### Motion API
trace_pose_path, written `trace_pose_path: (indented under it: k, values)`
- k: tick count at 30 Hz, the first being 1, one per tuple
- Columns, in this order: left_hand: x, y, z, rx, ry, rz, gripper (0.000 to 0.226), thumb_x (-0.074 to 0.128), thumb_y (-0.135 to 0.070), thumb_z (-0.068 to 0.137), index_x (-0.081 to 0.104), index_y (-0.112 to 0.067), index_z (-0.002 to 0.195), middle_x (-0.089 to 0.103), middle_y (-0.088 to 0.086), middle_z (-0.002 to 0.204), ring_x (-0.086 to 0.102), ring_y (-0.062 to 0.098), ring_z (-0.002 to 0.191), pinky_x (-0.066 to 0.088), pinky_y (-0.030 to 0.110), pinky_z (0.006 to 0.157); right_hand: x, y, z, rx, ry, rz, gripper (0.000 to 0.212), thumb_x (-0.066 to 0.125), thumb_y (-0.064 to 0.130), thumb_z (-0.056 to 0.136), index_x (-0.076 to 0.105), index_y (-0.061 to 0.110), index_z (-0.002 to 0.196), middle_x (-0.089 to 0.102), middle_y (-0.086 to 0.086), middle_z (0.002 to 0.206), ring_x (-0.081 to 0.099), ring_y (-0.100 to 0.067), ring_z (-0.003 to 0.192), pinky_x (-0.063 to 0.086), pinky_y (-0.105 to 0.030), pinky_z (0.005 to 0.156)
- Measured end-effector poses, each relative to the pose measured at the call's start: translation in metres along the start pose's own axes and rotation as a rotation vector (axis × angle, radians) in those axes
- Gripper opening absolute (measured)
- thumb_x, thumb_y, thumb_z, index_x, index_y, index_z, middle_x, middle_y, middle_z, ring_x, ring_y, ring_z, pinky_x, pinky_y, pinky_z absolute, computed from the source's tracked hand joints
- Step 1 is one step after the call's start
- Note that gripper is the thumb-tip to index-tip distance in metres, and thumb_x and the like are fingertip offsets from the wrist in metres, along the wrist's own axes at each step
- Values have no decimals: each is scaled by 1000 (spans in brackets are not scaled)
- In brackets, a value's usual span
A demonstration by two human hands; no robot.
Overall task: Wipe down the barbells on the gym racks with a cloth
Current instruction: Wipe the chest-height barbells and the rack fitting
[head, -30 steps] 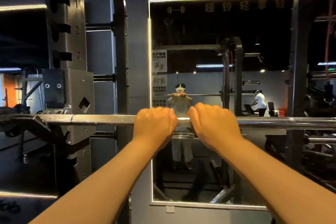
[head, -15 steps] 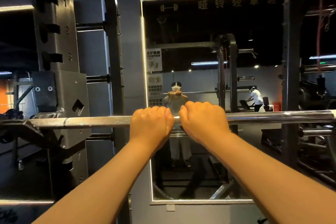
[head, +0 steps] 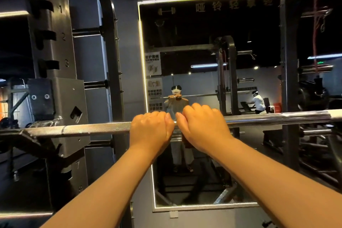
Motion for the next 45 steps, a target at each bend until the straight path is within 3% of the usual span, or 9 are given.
trace_pose_path:
  k: [4, 10, 15, 20, 24, 27, 35, 41, 45]
  values:
    - [-1, -1, -1, -7, -12, -34, 42, 30, -35, 102, 43, -23, 63, 36, -7, 55, 36, 13, 43, 36, 25, 46, 3, -31, -17, -80, -80, -58, 50, 26, 50, 102, 67, 23, 97, 61, 4, 86, 57, -19, 73, 34, -31, 61]
    - [-2, -3, 1, -43, 19, 18, 42, 46, -28, 98, 52, -19, 57, 40, -5, 50, 40, 16, 39, 44, 30, 42, -1, -53, -30, 300, -120, -132, 44, 22, 39, 105, 59, 22, 87, 55, 5, 81, 50, -20, 76, 43, -40, 77]
    - [-1, -3, 0, -21, 31, 14, 44, 36, -32, 101, 53, -20, 62, 39, -6, 54, 38, 14, 43, 40, 28, 45, 12, 1, -19, 73, -123, -14, 50, 21, 45, 103, 64, 20, 101, 60, -1, 94, 54, -23, 87, 45, -41, 82]
    - [0, 1, 0, 11, 50, -4, 44, 35, -35, 101, 49, -21, 62, 39, -6, 53, 36, 13, 40, 37, 26, 41, -3, -66, -28, -48, 52, 27, 56, 16, 53, 101, 62, 27, 121, 64, 6, 110, 59, -16, 98, 49, -36, 85]
    - [-1, -1, -1, 26, 66, 60, 40, 41, -32, 100, 53, -18, 64, 38, -5, 54, 33, 14, 42, 31, 24, 44, -13, -134, -56, 261, -66, -206, 22, 51, 35, 100, 68, 21, 103, 64, 1, 91, 57, -23, 83, 44, -40, 72]
    - [-4, -4, 1, 28, 76, 81, 37, 46, -26, 97, 52, -16, 62, 37, -2, 52, 32, 17, 41, 34, 26, 42, -10, -106, -50, 354, -171, -182, 30, 40, 30, 98, 60, 22, 78, 55, 4, 73, 49, -22, 71, 40, -40, 68]
    - [-5, 0, -3, 131, 53, 96, 37, 40, -28, 93, 53, -11, 63, 38, 2, 51, 28, 15, 44, 30, 23, 48, -6, -113, -56, -48, -49, 47, 42, 32, 46, 105, 59, 25, 128, 62, 6, 118, 57, -18, 107, 45, -43, 96]
    - [0, 0, -1, 98, 78, 198, 43, 33, -25, 99, 48, -12, 62, 29, 1, 54, 27, 15, 44, 22, 25, 50, -31, -218, -93, 265, -243, -9, 28, 40, 30, 104, 65, 26, 93, 57, 12, 84, 51, -13, 83, 43, -43, 88]
    - [0, -2, -1, 48, 37, 159, 46, 28, -25, 100, 49, -11, 62, 35, 2, 54, 28, 17, 45, 23, 26, 50, -24, -197, -83, 543, -336, 25, 40, 30, 29, 101, 57, 28, 72, 52, 11, 72, 50, -16, 78, 37, -50, 105]
Point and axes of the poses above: each hand's wrist, its own z-axis towards the middle knuckle, its own x-axis out of the palm, y = z × x, the point moved 2 cm from there along z, towards the middle knuckle
